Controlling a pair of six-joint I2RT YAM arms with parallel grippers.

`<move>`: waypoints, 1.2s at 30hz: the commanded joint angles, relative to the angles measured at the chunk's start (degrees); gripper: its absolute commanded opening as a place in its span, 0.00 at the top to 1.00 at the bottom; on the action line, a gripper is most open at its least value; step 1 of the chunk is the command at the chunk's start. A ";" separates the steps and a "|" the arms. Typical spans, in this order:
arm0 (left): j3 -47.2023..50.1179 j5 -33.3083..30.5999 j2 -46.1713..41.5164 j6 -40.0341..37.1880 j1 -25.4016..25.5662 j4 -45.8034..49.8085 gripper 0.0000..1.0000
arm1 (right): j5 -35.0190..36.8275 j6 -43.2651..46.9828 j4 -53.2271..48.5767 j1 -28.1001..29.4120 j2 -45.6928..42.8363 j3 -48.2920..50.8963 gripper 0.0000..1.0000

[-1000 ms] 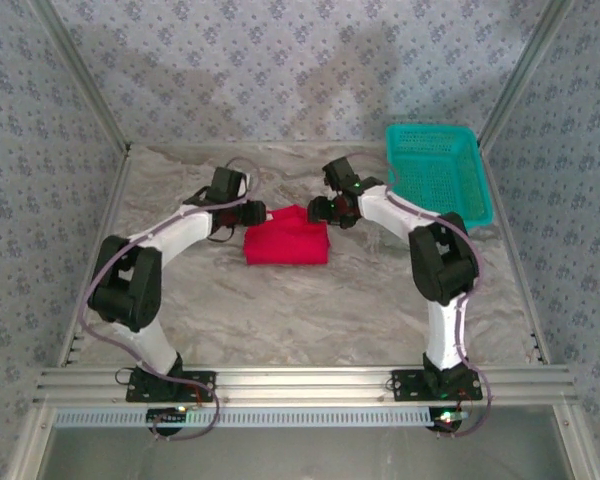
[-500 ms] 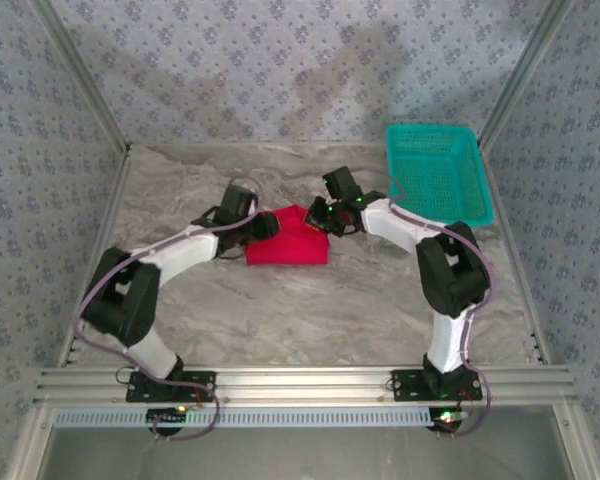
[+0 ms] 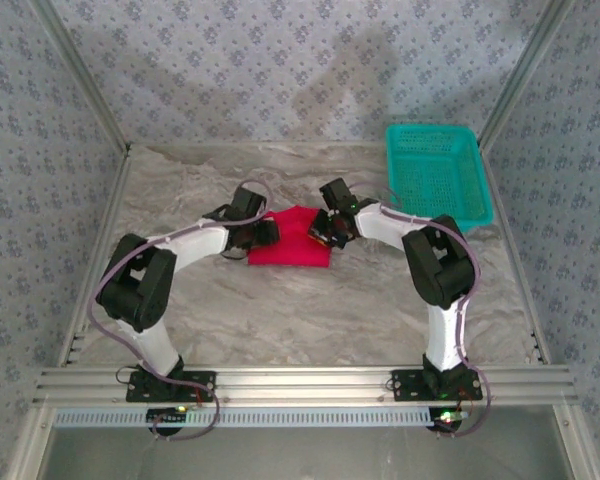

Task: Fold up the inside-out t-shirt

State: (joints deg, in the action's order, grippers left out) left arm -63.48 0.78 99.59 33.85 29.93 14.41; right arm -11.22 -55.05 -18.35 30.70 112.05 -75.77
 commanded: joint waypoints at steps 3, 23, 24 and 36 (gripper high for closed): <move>-5.02 -7.04 -9.42 -1.11 3.04 10.25 0.48 | 3.04 6.38 -9.21 3.15 -5.61 -4.59 0.43; 24.13 -0.59 -45.17 1.98 -16.83 1.38 0.22 | -5.06 5.06 -7.18 2.56 33.24 -37.71 0.38; 24.27 -0.13 -44.93 1.84 -16.92 0.94 0.22 | -6.63 5.30 -8.83 1.79 37.38 -44.75 0.38; 25.52 -1.52 -44.27 -1.37 -16.93 0.70 0.00 | -22.37 -1.55 5.57 -3.61 50.16 -77.27 0.16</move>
State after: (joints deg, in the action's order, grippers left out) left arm -37.87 1.69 55.24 34.96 13.21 15.22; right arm -28.75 -57.56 -11.90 26.44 163.15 -151.63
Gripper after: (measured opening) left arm 0.994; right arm 0.824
